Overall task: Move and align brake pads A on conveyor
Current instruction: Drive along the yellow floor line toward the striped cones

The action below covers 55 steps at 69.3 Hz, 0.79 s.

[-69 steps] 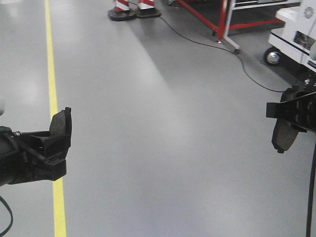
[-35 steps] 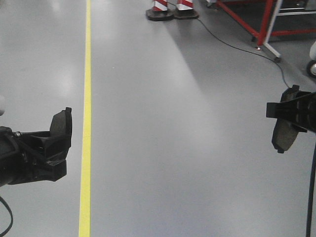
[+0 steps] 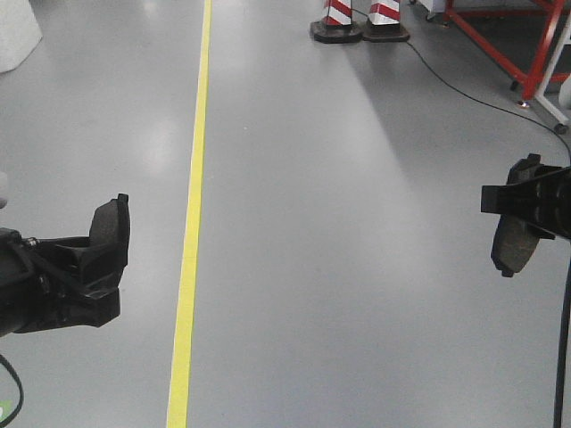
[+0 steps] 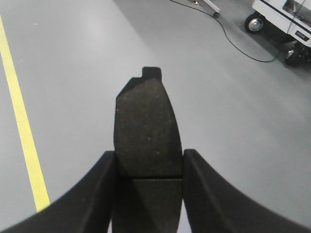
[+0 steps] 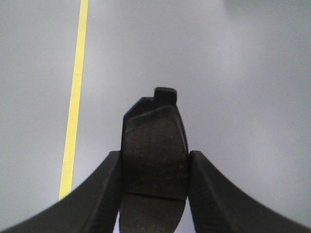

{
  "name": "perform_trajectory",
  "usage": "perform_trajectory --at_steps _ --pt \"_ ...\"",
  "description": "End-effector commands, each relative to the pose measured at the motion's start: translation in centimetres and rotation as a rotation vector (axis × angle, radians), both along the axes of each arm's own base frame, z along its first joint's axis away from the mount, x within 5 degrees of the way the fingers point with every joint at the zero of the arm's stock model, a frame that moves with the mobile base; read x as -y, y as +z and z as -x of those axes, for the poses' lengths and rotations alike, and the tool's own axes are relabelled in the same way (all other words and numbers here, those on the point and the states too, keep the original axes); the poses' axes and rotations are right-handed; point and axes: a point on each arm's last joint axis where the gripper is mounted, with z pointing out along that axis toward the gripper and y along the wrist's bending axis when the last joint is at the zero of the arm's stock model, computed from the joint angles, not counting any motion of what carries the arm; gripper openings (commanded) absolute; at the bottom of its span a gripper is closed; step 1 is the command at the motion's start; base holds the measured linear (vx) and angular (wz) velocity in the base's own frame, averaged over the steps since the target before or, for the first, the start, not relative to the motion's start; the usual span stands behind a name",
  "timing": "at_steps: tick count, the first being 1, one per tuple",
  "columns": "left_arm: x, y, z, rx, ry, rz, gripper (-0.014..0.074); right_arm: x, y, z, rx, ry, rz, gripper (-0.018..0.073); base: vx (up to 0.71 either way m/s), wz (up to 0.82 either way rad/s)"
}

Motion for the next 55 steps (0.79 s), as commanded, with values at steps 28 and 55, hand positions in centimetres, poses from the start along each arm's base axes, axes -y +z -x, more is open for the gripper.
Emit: perform_trajectory --at_steps 28,55 --pt "0.31 1.78 -0.04 0.104 -0.027 0.056 0.002 0.03 1.84 -0.03 0.12 0.026 0.002 0.0004 0.37 0.05" --pt "0.31 1.78 -0.04 0.104 -0.027 0.056 0.002 0.03 1.84 -0.03 0.12 0.026 0.002 0.0004 0.46 0.02"
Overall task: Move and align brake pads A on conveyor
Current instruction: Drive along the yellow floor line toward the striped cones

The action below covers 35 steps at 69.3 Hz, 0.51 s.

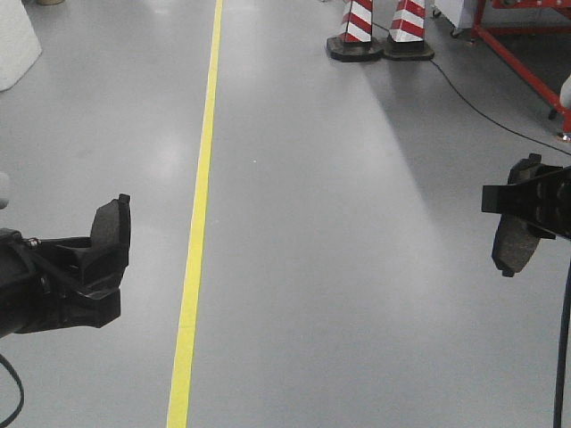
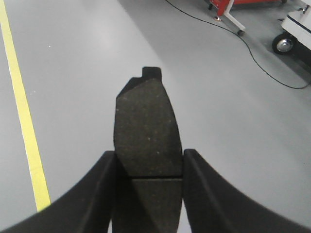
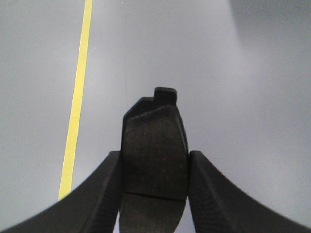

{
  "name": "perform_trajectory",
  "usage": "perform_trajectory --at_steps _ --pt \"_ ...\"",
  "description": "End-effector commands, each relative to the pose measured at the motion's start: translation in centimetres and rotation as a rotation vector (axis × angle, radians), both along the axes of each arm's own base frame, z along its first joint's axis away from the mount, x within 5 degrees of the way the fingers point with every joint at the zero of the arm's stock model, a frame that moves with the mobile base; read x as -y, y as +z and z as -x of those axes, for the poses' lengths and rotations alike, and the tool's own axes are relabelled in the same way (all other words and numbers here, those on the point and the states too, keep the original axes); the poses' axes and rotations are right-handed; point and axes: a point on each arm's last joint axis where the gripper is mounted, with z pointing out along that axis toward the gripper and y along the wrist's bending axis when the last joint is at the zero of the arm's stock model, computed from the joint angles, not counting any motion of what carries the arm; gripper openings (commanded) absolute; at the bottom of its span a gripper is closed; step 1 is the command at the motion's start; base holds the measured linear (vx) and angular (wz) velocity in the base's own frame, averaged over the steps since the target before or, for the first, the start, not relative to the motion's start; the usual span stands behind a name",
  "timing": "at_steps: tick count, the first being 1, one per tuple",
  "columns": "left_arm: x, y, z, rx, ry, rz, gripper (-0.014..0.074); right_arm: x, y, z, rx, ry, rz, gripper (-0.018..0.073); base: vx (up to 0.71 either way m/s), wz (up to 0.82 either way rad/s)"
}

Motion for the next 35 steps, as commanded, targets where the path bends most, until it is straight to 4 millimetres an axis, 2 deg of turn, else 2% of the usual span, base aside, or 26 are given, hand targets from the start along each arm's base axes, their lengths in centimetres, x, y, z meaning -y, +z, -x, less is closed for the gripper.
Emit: perform_trajectory --at_steps 1,35 --pt "0.31 1.78 -0.04 0.104 -0.027 0.056 0.002 0.02 1.84 -0.04 0.121 0.026 0.002 0.0004 0.5 0.05" --pt "0.31 1.78 -0.04 0.104 -0.027 0.056 0.002 0.02 1.84 -0.04 0.121 0.026 0.002 0.0004 0.54 0.08"
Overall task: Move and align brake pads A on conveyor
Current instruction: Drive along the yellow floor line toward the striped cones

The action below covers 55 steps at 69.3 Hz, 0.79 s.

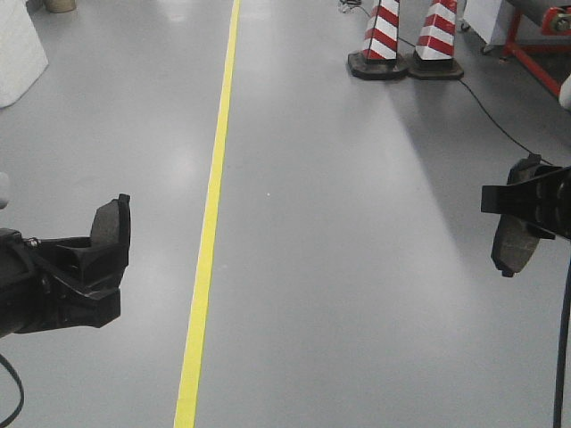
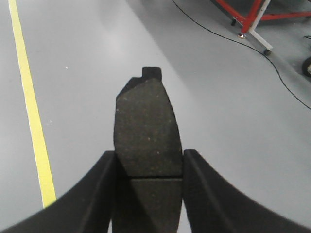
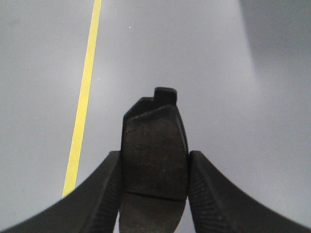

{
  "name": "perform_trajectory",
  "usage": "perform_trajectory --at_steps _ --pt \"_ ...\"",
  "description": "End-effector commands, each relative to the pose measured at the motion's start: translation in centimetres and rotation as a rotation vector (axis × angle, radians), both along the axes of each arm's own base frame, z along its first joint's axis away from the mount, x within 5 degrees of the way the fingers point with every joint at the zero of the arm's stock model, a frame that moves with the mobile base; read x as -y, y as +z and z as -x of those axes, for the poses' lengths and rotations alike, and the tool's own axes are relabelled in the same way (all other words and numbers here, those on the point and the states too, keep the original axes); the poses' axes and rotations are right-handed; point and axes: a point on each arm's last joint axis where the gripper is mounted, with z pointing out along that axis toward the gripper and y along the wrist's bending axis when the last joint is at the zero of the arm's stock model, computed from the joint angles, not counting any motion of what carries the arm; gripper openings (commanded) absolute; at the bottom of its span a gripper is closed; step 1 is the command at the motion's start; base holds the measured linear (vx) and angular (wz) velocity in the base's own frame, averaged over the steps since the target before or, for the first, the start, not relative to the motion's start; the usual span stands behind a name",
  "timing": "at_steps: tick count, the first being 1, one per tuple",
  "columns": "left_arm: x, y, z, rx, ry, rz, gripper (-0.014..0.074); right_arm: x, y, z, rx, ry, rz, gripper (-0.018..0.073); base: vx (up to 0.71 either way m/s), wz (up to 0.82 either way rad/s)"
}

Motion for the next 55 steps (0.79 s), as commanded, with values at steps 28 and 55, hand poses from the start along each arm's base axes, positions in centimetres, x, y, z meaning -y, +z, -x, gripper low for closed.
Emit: perform_trajectory --at_steps 28,55 --pt "0.31 1.78 -0.04 0.104 -0.027 0.056 0.002 0.02 1.84 -0.04 0.121 0.026 0.002 0.0004 0.57 0.05" --pt "0.31 1.78 -0.04 0.104 -0.027 0.056 0.002 0.02 1.84 -0.04 0.121 0.026 0.002 0.0004 0.6 -0.05"
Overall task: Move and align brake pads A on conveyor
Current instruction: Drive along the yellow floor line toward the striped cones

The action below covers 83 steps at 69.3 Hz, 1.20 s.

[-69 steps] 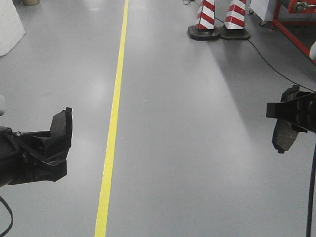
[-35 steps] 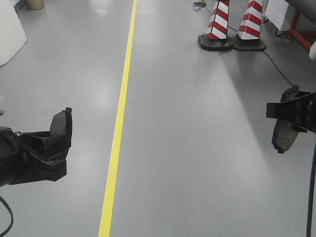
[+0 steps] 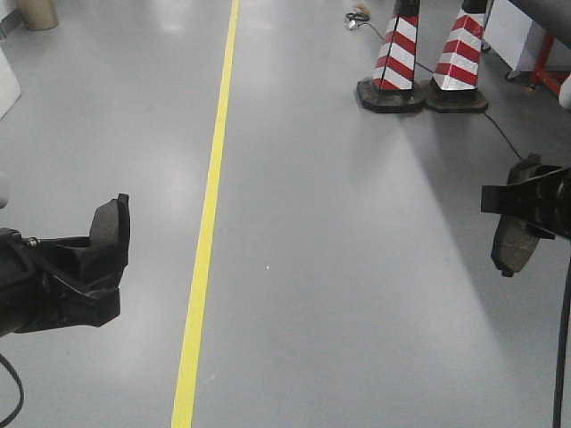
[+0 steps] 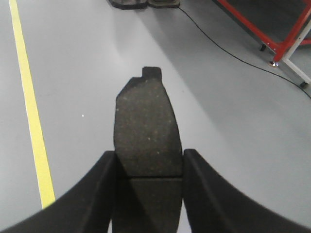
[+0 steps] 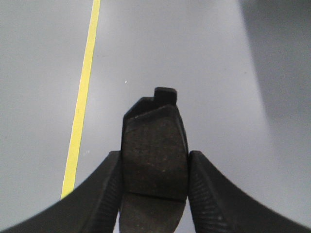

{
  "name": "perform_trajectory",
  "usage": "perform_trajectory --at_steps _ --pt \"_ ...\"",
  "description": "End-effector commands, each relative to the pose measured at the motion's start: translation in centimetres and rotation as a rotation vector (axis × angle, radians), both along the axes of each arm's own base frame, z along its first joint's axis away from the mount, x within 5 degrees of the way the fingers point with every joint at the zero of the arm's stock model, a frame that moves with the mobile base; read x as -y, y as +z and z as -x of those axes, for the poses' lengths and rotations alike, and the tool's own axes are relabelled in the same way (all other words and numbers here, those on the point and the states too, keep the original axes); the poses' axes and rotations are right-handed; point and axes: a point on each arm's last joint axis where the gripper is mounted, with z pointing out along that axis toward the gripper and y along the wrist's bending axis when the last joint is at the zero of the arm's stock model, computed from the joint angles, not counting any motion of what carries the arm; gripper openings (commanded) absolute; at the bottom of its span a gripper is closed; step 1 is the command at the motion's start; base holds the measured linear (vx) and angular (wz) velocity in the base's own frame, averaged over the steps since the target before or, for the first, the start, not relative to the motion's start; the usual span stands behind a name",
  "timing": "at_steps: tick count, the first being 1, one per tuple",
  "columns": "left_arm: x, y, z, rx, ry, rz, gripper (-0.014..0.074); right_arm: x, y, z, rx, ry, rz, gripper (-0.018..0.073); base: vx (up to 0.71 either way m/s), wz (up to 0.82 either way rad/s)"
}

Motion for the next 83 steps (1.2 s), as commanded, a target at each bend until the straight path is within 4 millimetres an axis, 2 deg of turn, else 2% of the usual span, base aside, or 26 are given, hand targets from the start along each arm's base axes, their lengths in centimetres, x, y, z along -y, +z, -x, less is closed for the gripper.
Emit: perform_trajectory --at_steps 1,83 --pt "0.31 1.78 -0.04 0.104 -0.027 0.056 0.002 0.02 1.84 -0.04 0.121 0.026 0.002 0.0004 0.62 -0.08" --pt "0.31 1.78 -0.04 0.104 -0.027 0.056 0.002 0.03 1.84 -0.03 0.12 0.026 0.002 0.0004 0.64 -0.03"
